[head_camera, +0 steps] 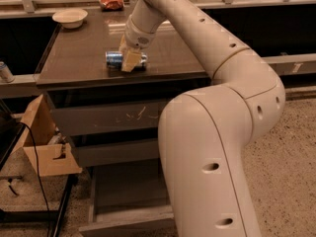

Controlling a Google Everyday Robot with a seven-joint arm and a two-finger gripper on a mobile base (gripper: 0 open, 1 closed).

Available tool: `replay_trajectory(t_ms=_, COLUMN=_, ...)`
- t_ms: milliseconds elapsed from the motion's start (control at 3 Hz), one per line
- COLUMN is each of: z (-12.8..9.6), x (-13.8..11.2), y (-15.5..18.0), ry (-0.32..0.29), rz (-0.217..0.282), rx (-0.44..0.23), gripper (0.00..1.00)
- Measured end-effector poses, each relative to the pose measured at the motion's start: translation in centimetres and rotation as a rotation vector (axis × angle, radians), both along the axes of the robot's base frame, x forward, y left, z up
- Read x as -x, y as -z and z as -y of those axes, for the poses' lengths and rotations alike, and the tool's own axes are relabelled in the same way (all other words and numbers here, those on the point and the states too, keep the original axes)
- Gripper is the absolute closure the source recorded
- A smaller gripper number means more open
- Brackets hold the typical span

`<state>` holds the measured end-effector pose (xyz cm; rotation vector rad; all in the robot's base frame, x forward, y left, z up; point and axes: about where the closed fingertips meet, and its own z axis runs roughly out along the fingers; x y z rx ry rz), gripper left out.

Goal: Pick redbull can from bottom drawer and place on counter

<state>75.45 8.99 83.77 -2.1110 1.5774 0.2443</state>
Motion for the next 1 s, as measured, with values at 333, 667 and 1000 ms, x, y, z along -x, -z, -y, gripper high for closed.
replay_trajectory(t_ms=333, z=0.0, x=0.0, y=0.04, ry=-0.001, rz=-0.002, rx=0.0, gripper=0.07)
replay_trajectory(t_ms=667, z=-0.01, x=0.0, y=0.05, ry=-0.001, rz=-0.002, rx=0.0, gripper=0.0)
replay_trajectory(t_ms=1000, z=-0.01, x=0.0, y=0.05, ry=-0.001, rz=-0.002, rx=0.0, gripper=0.0)
